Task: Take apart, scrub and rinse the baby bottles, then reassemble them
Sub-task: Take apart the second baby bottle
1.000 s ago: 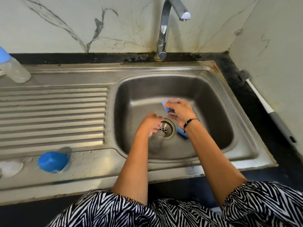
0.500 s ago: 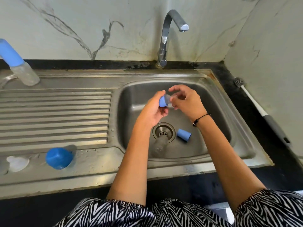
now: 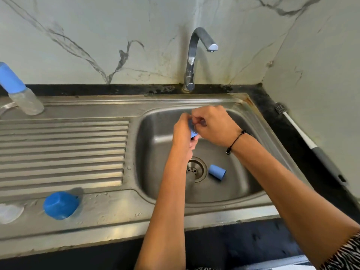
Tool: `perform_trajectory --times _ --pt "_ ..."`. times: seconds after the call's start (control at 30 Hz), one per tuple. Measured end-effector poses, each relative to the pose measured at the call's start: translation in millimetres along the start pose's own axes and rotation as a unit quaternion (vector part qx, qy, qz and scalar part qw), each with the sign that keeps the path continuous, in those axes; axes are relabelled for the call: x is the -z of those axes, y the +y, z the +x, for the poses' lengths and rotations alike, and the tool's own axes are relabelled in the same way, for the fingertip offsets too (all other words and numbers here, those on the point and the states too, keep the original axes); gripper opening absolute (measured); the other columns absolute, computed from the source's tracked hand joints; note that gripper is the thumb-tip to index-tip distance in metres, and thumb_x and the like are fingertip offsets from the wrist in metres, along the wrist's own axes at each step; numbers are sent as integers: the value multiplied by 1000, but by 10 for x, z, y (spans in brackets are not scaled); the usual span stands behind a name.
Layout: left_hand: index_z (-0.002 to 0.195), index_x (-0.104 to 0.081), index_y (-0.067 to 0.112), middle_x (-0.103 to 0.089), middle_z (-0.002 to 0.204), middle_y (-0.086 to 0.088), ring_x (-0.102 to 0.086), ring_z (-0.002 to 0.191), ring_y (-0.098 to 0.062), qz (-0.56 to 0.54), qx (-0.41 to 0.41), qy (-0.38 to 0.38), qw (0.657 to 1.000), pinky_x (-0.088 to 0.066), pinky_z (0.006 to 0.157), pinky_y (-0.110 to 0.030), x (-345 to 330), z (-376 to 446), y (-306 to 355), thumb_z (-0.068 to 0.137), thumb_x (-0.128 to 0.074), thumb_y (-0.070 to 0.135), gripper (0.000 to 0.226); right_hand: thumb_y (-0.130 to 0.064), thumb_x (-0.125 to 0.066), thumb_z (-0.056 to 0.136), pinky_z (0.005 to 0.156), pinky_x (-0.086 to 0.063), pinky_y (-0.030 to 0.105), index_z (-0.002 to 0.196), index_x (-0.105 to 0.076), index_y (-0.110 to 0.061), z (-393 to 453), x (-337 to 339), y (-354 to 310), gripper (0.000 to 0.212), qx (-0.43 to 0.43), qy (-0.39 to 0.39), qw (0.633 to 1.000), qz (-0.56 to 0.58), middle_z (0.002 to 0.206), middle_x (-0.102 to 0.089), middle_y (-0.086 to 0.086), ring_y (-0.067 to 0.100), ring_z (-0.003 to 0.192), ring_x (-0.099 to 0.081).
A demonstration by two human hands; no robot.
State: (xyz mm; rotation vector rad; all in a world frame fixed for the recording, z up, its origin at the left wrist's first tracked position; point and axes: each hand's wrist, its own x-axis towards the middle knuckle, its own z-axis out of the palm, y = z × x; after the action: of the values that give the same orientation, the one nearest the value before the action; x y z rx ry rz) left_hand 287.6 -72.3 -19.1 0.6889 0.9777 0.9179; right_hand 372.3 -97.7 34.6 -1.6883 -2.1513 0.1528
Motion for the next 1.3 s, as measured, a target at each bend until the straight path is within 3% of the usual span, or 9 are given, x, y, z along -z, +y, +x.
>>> perform_trajectory --times 0.2,0.4,0.57,0.7,0.77,0.83,0.97,1.17,1.3 --pt "58 -36 16 -32 42 2 -20 29 -8 -33 6 4 999 -7 35 -17 -58 -33 -33 90 -36 22 33 5 -54 74 60 -37 34 64 -48 -13 -6 -5 28 21 17 17 1000 12 63 -47 2 25 63 -41" --pt "56 -33 17 -33 41 3 -19 29 -8 -61 11 -15 998 -9 33 -17 -57 -41 -87 90 -34 24 35 8 -50 70 57 -29 28 60 -41 -16 15 51 33 28 26 -50 998 12 59 -44 -3 21 66 -41" --pt "55 -30 19 -30 41 6 -16 31 -6 -64 48 24 997 -7 35 -17 -70 -31 -110 86 -37 19 31 4 -49 76 50 -21 17 56 -27 -25 2 20 19 42 54 -119 988 -84 65 -29 -12 18 71 -37" --pt "59 -33 20 -31 45 7 -20 39 -7 -88 65 56 992 -12 43 -22 -93 -36 -168 82 -38 16 24 -3 -47 86 59 -28 22 87 -56 -18 -44 23 -120 18 47 -143 976 -159 74 -35 -5 18 79 -40" --pt "60 -39 21 -37 52 5 -29 47 -9 -115 59 53 990 -18 50 -25 -86 -19 -196 83 -41 23 23 -8 -45 89 66 -31 27 99 -59 -11 -41 -6 -186 17 18 -130 979 -154 89 -49 4 24 86 -50" --pt "56 -37 22 -35 51 5 -27 46 -9 -123 33 41 991 -15 48 -26 -60 -6 -174 85 -42 24 29 -13 -45 90 65 -31 29 83 -52 -12 -24 -5 -218 10 -31 -97 988 -114 85 -50 7 26 86 -53" --pt "55 -33 19 -36 40 6 -19 29 -7 -86 -12 29 996 -7 38 -21 -37 -38 -45 89 -36 21 34 -10 -55 84 61 -41 30 56 -44 -13 46 34 -175 30 -153 -21 986 66 69 -55 11 22 70 -52" --pt "39 -33 25 -27 39 10 -20 42 -8 -181 -31 0 983 -5 65 -34 -45 16 -91 87 -35 15 49 -5 -49 86 63 -32 27 77 -46 -12 20 -44 -372 11 -135 32 990 -26 80 -50 6 22 77 -46" --pt "40 -35 25 -28 45 10 -22 46 -8 -193 -43 -15 980 -8 58 -30 -17 55 -71 84 -37 15 45 2 -48 78 59 -29 28 74 -46 -11 5 -66 -375 14 -129 82 988 33 81 -50 7 26 77 -48"
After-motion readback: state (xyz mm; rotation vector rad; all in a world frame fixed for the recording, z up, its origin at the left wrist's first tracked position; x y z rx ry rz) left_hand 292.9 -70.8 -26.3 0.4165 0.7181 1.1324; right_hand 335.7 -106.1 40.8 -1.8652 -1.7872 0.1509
